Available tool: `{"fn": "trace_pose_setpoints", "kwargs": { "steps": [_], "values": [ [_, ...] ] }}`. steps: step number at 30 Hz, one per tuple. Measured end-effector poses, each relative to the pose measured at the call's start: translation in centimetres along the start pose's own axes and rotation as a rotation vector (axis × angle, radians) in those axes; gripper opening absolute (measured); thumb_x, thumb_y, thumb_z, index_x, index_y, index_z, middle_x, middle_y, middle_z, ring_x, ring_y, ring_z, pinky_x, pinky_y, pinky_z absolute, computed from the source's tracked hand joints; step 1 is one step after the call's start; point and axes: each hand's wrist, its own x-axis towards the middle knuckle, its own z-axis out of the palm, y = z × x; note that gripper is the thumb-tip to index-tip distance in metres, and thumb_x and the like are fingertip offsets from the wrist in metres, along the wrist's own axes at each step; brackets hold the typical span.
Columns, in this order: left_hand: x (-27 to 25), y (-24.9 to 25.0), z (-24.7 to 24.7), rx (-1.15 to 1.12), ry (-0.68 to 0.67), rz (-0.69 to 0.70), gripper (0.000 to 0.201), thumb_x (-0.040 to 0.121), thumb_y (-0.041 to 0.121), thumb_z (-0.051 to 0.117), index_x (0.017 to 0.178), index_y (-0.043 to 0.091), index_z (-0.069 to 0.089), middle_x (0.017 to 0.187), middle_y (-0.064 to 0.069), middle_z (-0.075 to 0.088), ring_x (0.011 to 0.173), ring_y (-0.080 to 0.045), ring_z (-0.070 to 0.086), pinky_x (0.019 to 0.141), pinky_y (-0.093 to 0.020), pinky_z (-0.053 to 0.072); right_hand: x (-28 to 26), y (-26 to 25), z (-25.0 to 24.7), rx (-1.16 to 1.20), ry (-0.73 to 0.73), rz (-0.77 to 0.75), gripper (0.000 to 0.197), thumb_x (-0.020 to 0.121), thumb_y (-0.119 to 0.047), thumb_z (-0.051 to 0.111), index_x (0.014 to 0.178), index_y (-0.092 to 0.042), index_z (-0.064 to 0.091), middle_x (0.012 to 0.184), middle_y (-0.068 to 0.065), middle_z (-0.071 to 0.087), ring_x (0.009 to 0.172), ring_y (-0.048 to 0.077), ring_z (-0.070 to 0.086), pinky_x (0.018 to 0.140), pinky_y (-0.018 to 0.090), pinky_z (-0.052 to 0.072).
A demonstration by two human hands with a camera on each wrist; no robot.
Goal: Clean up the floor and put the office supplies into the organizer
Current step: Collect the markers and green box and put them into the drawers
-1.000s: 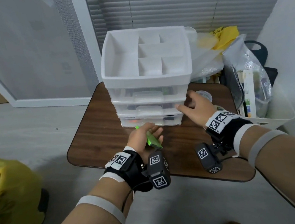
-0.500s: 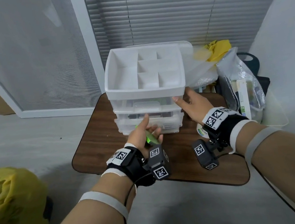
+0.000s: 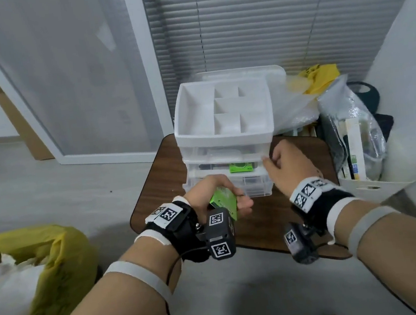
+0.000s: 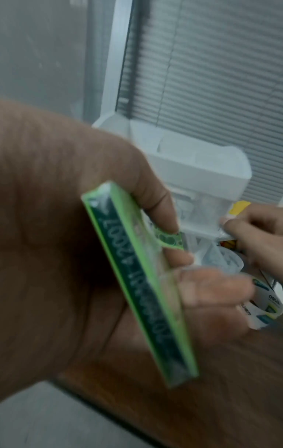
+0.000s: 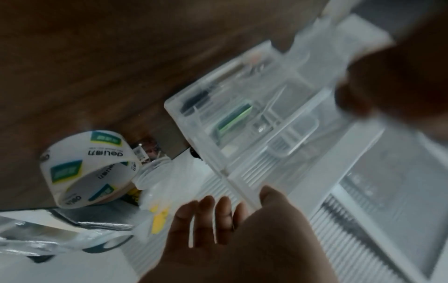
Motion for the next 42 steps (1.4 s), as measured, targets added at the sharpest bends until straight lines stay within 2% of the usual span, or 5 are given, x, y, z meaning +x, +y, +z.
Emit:
{"fn": "trace_pose_setpoints", "kwargs": {
  "steps": [14,22,28,32,42],
  "values": [
    [2.7,3.0,-2.7,1.029,0.524,0.334,0.072,0.074,0.038,0.079,0.133,0.009,0.053,0.126,-0.01,0.062,0.105,-0.023,0.063,0.088,-0.029,0.052,-3.4,0.7,1.0,-0.288,-0.33,-0.417,0.023,0.094,-0.034,0.046,0.101,-0.031,0.068,0.103,-0.014,0.067,0.096,0.015,0.053,0.077,0.042,0.054],
    [3.9,2.8,-4.5,1.05,0.679,0.43,0.057,0.089,0.009,0.06,0.145,0.011,0.046,0.129,-0.012,0.064,0.114,-0.027,0.063,0.099,-0.035,0.05,-3.7,0.9,0.9,-0.252,-0.317,-0.439,0.023,0.095,-0.031,0.049,0.104,-0.031,0.07,0.103,-0.013,0.066,0.095,0.016,0.054,0.078,0.039,0.052],
    [2.7,3.5,-5.3,0.763,0.929,0.823,0.029,0.079,0.014,0.065,0.105,0.023,0.059,0.109,-0.004,0.065,0.094,-0.022,0.066,0.094,-0.042,0.054,-3.2,0.9,0.9,-0.201,-0.194,-0.33,0.019,0.085,-0.043,0.064,0.08,-0.028,0.052,0.086,-0.009,0.051,0.075,0.016,0.056,0.061,0.036,0.051],
    [1.9,5.8,-5.5,0.58,0.699,0.904,0.082,0.077,0.011,0.062,0.146,0.041,0.031,0.143,-0.002,0.044,0.121,-0.016,0.054,0.107,-0.041,0.044,-2.8,0.3,0.7,-0.261,-0.183,-0.291,0.026,0.083,-0.051,0.063,0.077,-0.029,0.05,0.083,-0.009,0.05,0.074,0.015,0.055,0.059,0.034,0.049],
    [1.5,8.3,-5.2,0.57,0.593,0.788,0.062,0.08,0.063,0.064,0.124,0.019,0.053,0.112,0.001,0.067,0.096,-0.019,0.066,0.078,-0.038,0.056,0.8,-1.7,3.3,-0.146,0.081,0.004,0.07,0.071,-0.05,0.079,0.115,-0.01,0.041,0.119,0.008,0.041,0.091,0.032,0.057,0.06,0.036,0.049]
  ]
}}
